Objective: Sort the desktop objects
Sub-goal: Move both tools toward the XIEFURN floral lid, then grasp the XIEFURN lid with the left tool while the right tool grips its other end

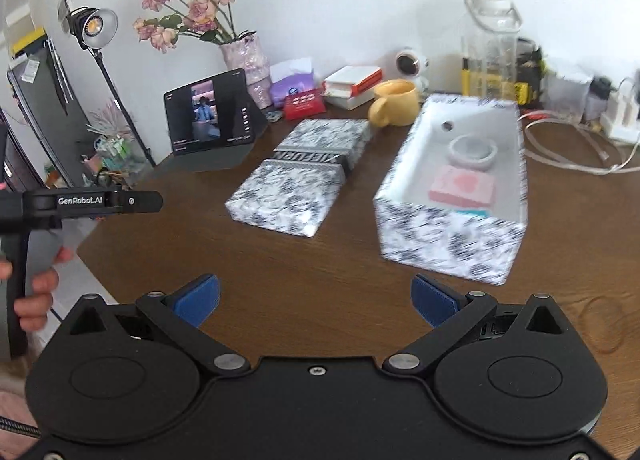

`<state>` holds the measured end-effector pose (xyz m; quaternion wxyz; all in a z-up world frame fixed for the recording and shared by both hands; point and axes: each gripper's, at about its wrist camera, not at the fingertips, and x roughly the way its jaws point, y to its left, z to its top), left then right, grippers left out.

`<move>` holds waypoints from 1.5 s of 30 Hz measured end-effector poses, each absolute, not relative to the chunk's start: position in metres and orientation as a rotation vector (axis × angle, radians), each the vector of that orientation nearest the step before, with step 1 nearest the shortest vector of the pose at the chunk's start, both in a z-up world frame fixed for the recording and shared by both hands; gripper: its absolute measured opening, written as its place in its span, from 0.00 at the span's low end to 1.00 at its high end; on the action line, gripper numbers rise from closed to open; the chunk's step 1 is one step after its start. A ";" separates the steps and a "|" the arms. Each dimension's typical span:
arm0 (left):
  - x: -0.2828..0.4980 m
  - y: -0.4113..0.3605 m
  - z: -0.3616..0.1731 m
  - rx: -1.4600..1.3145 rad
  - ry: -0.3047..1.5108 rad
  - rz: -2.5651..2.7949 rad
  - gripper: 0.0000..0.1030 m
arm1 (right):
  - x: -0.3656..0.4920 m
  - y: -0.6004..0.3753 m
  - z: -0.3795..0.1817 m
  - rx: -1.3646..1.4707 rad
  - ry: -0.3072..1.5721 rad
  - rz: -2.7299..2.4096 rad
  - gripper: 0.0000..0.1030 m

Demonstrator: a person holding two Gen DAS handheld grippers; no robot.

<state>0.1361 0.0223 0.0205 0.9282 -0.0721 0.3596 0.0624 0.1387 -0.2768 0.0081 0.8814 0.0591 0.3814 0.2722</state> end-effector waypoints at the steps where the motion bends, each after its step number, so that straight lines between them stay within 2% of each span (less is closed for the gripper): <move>1: 0.134 0.028 0.021 -0.158 0.735 0.130 0.98 | 0.142 -0.272 0.007 0.120 0.800 0.573 1.00; 8: 0.164 0.067 0.020 -0.149 0.755 0.140 0.98 | 0.179 -0.231 0.001 0.123 0.804 0.570 1.00; 15: 0.232 0.102 0.012 -0.110 0.778 0.127 0.98 | 0.253 -0.188 -0.016 0.123 0.831 0.577 1.00; 22: 0.324 0.108 -0.023 0.033 0.825 0.088 0.98 | 0.334 -0.157 -0.058 0.155 0.918 0.523 1.00; 30: 0.406 0.110 -0.084 0.053 0.985 -0.006 0.98 | 0.386 -0.142 -0.105 0.206 1.012 0.424 1.00; 41: 0.434 0.113 -0.119 -0.086 1.029 -0.112 1.00 | 0.405 -0.142 -0.146 0.300 1.063 0.324 1.00; 45: 0.431 0.122 -0.130 -0.218 1.059 -0.151 1.00 | 0.400 -0.140 -0.151 0.299 0.977 0.350 1.00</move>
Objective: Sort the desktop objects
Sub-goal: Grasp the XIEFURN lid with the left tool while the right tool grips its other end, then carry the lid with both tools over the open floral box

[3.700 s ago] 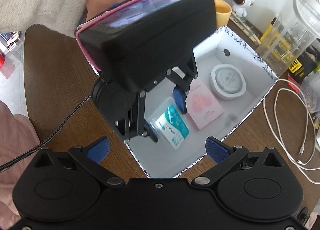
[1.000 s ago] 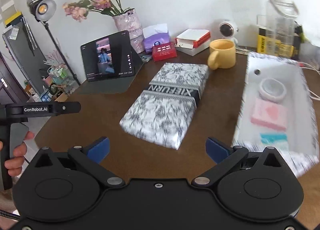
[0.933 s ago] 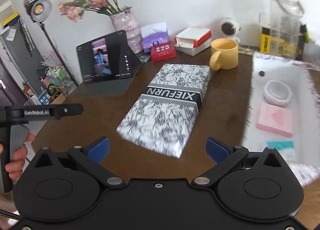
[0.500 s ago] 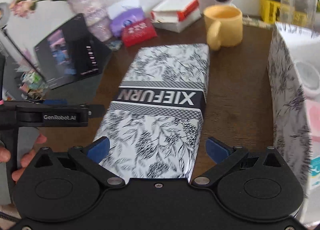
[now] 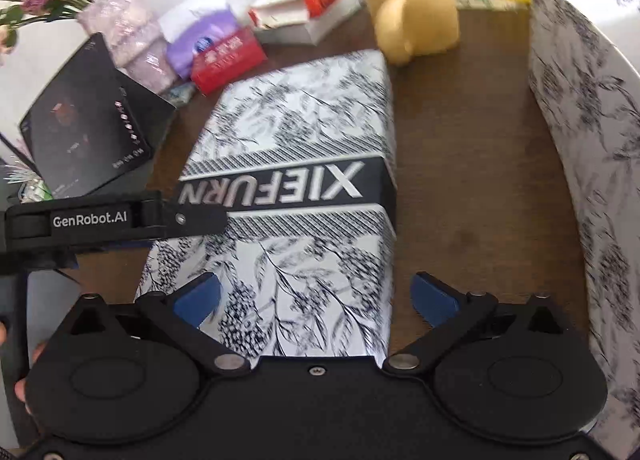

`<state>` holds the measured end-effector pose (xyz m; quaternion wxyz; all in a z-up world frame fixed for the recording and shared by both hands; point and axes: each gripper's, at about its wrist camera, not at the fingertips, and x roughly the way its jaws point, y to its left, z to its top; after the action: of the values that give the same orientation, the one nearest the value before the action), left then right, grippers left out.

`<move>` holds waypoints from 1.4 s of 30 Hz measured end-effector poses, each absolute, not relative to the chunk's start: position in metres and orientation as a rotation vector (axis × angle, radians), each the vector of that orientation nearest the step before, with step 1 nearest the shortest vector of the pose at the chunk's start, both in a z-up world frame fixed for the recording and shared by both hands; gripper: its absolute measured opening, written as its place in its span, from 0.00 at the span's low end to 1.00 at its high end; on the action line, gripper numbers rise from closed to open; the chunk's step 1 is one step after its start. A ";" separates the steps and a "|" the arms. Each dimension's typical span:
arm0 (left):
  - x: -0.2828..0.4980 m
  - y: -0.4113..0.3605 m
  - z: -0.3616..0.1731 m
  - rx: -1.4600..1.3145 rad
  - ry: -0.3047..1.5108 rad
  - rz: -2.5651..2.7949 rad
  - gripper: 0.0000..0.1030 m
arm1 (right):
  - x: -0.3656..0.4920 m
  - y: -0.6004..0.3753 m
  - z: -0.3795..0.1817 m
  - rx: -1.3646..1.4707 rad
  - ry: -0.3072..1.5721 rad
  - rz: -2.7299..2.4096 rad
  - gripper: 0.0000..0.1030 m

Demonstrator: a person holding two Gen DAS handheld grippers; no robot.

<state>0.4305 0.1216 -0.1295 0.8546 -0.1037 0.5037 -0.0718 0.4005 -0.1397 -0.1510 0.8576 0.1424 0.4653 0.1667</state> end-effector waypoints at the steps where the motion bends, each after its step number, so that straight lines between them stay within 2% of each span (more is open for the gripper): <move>1: 0.429 0.123 -0.132 -0.246 1.063 -0.155 1.00 | 0.400 -0.138 -0.152 0.299 0.957 0.359 1.00; 9: 0.414 0.096 -0.133 -0.244 1.049 -0.165 1.00 | 0.394 -0.126 -0.156 0.296 0.888 0.345 1.00; 16: 0.419 0.093 -0.130 -0.251 1.100 -0.139 1.00 | 0.399 -0.126 -0.154 0.285 0.928 0.385 1.00; 22: 0.397 0.092 -0.108 -0.233 1.072 -0.143 1.00 | 0.373 -0.129 -0.128 0.298 0.904 0.419 1.00; 31: 0.323 0.083 -0.062 -0.238 0.996 -0.068 1.00 | 0.307 -0.130 -0.086 0.317 0.866 0.541 1.00; 42: 0.202 0.023 -0.032 -0.266 0.952 -0.017 1.00 | 0.189 -0.164 -0.058 0.302 0.850 0.613 1.00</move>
<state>0.2018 0.0226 -0.0324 0.8803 -0.1276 0.4569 -0.0080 0.1888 -0.1643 -0.0582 0.8549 0.1436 0.4043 0.2917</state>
